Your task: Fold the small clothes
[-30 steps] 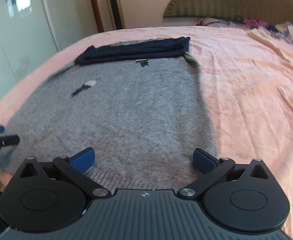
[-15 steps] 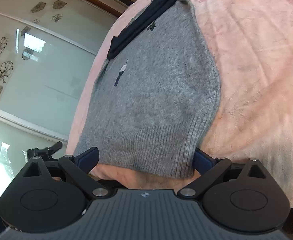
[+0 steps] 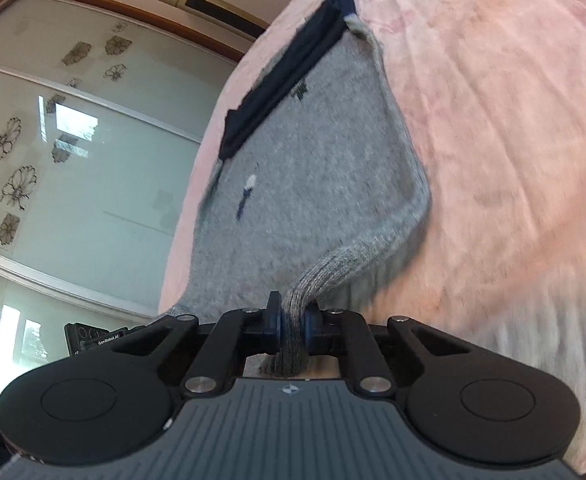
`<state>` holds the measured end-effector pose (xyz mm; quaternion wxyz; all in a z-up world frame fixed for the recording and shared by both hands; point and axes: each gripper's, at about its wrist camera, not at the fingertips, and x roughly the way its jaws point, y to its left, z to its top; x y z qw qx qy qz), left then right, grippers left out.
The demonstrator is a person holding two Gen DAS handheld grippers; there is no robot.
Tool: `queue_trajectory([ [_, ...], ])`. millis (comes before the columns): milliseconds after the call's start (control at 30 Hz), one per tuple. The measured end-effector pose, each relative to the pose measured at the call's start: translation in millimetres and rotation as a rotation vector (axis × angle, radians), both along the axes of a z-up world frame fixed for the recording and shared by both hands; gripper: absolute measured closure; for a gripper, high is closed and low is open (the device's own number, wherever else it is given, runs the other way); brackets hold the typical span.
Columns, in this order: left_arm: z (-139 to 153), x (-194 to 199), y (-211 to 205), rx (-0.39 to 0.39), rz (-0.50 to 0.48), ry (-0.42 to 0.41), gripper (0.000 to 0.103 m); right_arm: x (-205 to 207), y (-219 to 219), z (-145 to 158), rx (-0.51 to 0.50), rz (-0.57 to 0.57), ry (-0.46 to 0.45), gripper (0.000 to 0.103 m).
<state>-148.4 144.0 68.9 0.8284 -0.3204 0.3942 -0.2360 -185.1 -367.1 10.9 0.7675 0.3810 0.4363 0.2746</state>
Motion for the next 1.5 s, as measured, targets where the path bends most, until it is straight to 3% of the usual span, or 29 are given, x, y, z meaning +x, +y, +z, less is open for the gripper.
queue_trajectory([
  [100, 24.9, 54.9, -10.4, -0.022, -0.009, -0.096, 0.096, 38.4, -5.0, 20.0, 0.042, -0.018, -0.086, 0.087],
  [200, 38.3, 124.9, -29.7, 0.017, -0.018, -0.183, 0.097, 106.8, -6.9, 38.7, 0.081, -0.036, -0.184, 0.086],
  [267, 42.0, 174.8, -39.3, 0.045, 0.002, -0.198, 0.098, 158.1, -6.2, 46.0, 0.093, -0.055, -0.22, 0.087],
  [367, 48.0, 247.9, -40.0, 0.076, 0.092, -0.24, 0.098, 245.9, -3.8, 46.5, 0.11, -0.085, -0.214, 0.086],
  [433, 41.7, 290.6, -36.8, 0.076, 0.115, -0.206, 0.098, 298.1, 0.5, 39.2, 0.065, -0.111, -0.179, 0.086],
  [500, 34.1, 304.1, -37.7, 0.106, 0.113, -0.191, 0.098, 340.7, 4.4, 21.6, 0.029, -0.116, -0.117, 0.086],
  [533, 31.3, 298.0, -41.8, 0.159, 0.11, -0.209, 0.098, 352.2, 8.3, 8.6, 0.002, -0.122, -0.077, 0.086],
  [600, 22.4, 276.7, -54.0, 0.259, 0.029, -0.256, 0.09, 354.8, 17.0, -8.7, -0.024, -0.098, -0.048, 0.086],
  [667, 7.2, 253.7, -66.3, 0.366, -0.064, -0.233, 0.06, 340.8, 23.2, -18.0, -0.023, -0.062, -0.055, 0.086],
  [700, -0.6, 244.0, -71.4, 0.402, -0.098, -0.22, 0.04, 333.0, 24.2, -21.4, -0.017, -0.051, -0.056, 0.086],
  [733, -8.2, 234.8, -75.5, 0.422, -0.131, -0.21, 0.037, 324.0, 24.0, -22.2, -0.014, -0.047, -0.059, 0.086],
  [800, -20.6, 218.7, -86.0, 0.475, -0.209, -0.2, 0.037, 307.7, 21.1, -20.8, -0.002, -0.042, -0.076, 0.086],
  [900, -31.3, 214.2, -100.8, 0.552, -0.254, -0.186, 0.037, 289.1, 16.0, -12.2, 0.01, -0.029, -0.086, 0.085],
  [1000, -42.5, 227.6, -101.4, 0.511, -0.246, -0.089, 0.042, 280.9, 15.7, -5.7, -0.012, -0.02, -0.092, 0.084],
  [1067, -42.3, 230.2, -100.5, 0.495, -0.234, -0.072, 0.053, 278.2, 14.6, -4.8, -0.011, -0.025, -0.093, 0.084],
  [1133, -42.7, 235.2, -95.1, 0.459, -0.213, -0.028, 0.078, 276.9, 12.8, -5.0, -0.002, -0.032, -0.094, 0.084],
  [1167, -43.8, 237.0, -93.0, 0.453, -0.207, -0.004, 0.084, 276.1, 12.0, -5.6, 0.0, -0.035, -0.093, 0.084],
  [1300, -42.0, 232.6, -92.5, 0.432, -0.218, 0.018, 0.087, 274.9, 11.0, -8.8, -0.007, -0.037, -0.092, 0.083],
  [1367, -43.5, 230.7, -93.1, 0.381, -0.259, 0.027, 0.086, 276.4, 7.8, -8.5, -0.008, -0.058, -0.1, 0.067],
  [1400, -45.1, 230.3, -93.7, 0.374, -0.261, 0.033, 0.087, 277.2, 4.7, -9.0, 0.005, -0.079, -0.096, 0.041],
  [1433, -47.1, 231.0, -94.4, 0.369, -0.258, 0.04, 0.087, 278.3, 1.9, -9.8, 0.025, -0.095, -0.097, 0.032],
  [1500, -47.9, 234.1, -93.1, 0.33, -0.244, 0.064, 0.087, 284.0, 1.1, -12.8, 0.052, -0.083, -0.079, 0.033],
])
